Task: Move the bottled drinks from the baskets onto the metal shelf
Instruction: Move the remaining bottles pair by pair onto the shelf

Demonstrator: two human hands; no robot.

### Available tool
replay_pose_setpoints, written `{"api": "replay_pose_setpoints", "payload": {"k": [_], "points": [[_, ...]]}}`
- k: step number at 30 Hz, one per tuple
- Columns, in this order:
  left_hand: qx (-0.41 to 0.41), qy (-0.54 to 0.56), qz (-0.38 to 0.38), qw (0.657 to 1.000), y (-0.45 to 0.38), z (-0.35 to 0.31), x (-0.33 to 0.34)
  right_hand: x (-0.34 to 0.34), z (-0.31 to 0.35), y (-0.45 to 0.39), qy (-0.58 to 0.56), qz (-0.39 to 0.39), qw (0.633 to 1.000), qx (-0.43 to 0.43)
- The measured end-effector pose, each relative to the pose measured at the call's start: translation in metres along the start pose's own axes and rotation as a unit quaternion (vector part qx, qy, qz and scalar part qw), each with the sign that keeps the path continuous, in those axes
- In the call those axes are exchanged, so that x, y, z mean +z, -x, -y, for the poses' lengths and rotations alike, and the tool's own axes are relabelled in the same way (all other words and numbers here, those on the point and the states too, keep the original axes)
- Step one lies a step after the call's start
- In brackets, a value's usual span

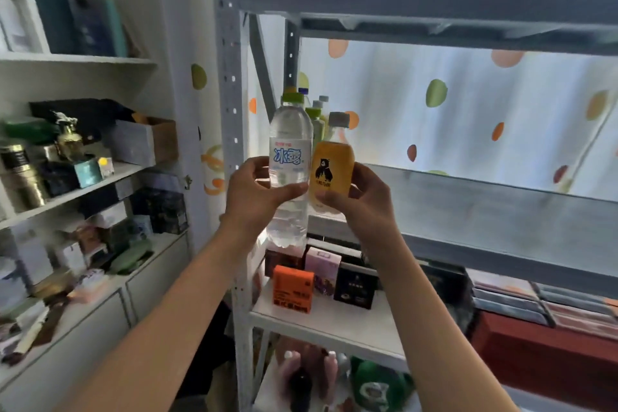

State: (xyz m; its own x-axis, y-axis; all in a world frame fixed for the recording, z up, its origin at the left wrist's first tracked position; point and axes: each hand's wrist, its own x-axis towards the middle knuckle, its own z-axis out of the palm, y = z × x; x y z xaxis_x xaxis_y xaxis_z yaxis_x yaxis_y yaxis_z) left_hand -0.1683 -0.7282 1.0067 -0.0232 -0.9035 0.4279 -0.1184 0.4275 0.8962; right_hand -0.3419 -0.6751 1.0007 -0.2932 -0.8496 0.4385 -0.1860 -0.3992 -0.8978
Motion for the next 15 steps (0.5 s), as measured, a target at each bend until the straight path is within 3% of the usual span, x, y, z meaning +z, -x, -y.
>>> {"api": "replay_pose_setpoints", "payload": {"k": [15], "points": [[0.044,-0.039,-0.091,0.994,-0.105,0.056,0.012,0.051,-0.040,-0.078,0.057,-0.075,0.996,0.005]]}}
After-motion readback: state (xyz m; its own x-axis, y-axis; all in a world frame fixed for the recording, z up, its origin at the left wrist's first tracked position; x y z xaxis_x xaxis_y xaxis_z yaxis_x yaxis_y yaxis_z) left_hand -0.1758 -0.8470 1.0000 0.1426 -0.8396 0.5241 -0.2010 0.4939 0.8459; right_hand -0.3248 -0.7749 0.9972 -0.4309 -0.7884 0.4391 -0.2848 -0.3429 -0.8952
